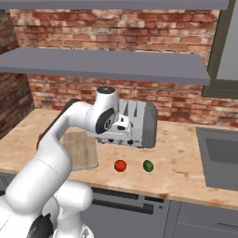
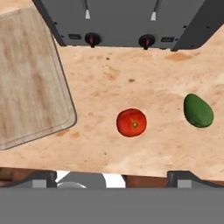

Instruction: Place the avocado, onion, tomato, and bell pepper on the cutting board.

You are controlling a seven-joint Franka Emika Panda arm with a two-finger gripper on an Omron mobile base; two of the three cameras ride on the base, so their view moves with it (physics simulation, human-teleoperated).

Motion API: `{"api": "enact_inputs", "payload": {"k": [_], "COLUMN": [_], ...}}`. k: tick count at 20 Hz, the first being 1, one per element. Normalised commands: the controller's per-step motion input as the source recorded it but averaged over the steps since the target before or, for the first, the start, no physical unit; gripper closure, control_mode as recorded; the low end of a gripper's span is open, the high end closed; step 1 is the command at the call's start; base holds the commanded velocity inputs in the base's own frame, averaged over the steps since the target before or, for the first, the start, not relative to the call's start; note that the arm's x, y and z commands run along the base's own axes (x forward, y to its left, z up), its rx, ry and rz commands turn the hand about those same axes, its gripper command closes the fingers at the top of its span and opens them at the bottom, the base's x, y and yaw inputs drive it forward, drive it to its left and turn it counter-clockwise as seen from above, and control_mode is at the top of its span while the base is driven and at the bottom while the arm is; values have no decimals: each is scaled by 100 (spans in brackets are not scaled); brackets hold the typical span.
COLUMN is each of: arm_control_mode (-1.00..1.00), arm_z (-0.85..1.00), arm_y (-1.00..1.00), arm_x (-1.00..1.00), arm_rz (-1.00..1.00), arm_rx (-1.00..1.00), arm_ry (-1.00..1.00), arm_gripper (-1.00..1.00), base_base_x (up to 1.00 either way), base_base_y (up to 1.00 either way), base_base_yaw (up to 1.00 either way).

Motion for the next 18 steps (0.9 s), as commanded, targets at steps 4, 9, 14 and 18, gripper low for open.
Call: {"api": "enact_inputs", "payload": {"k": [4,9,14,18], "arm_control_mode": [-100,-100,-100,-100], "arm_z": [-34,-27,-20,-20], "arm_y": [-20,-6,-1,-8], "arm_x": [9,16,26,16], "arm_rz": [0,0,0,0], "arm_rx": [-2,-1,0,0], "arm_ry": [3,0,1,1], "arm_gripper": [-100,-100,-100,-100], "base_base_x": [0,0,0,0], "base_base_y": [0,0,0,0], "base_base_yaw": [0,0,0,0]}}
